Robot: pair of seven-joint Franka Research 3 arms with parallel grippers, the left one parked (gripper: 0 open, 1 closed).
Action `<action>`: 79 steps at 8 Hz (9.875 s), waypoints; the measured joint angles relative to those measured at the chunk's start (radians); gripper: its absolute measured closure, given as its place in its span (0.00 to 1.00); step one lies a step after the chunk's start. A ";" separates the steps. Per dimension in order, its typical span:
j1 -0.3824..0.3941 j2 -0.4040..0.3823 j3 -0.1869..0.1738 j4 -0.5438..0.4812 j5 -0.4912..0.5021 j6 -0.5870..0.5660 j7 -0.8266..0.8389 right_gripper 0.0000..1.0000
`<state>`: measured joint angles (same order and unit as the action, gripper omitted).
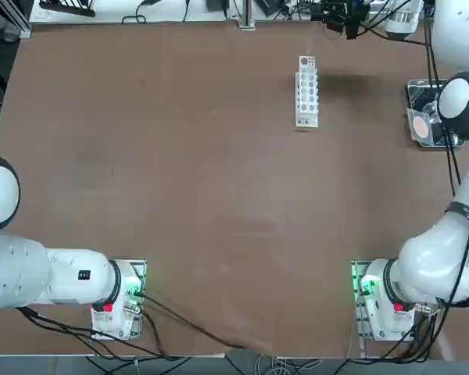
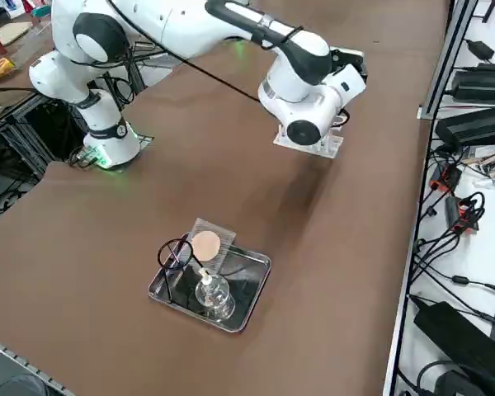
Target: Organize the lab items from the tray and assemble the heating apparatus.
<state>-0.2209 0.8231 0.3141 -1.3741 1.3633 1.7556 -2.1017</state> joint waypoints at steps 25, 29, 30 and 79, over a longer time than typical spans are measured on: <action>-0.003 0.151 -0.015 -0.001 0.027 -0.028 -0.212 0.70; -0.013 0.149 -0.015 0.008 0.024 -0.028 -0.169 0.05; -0.017 0.138 -0.014 0.022 -0.003 -0.028 -0.127 0.02; -0.441 -0.048 -0.149 0.036 -1.561 0.224 1.660 0.70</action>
<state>-0.6619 0.7749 0.1649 -1.3385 -0.1980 1.9793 -0.4415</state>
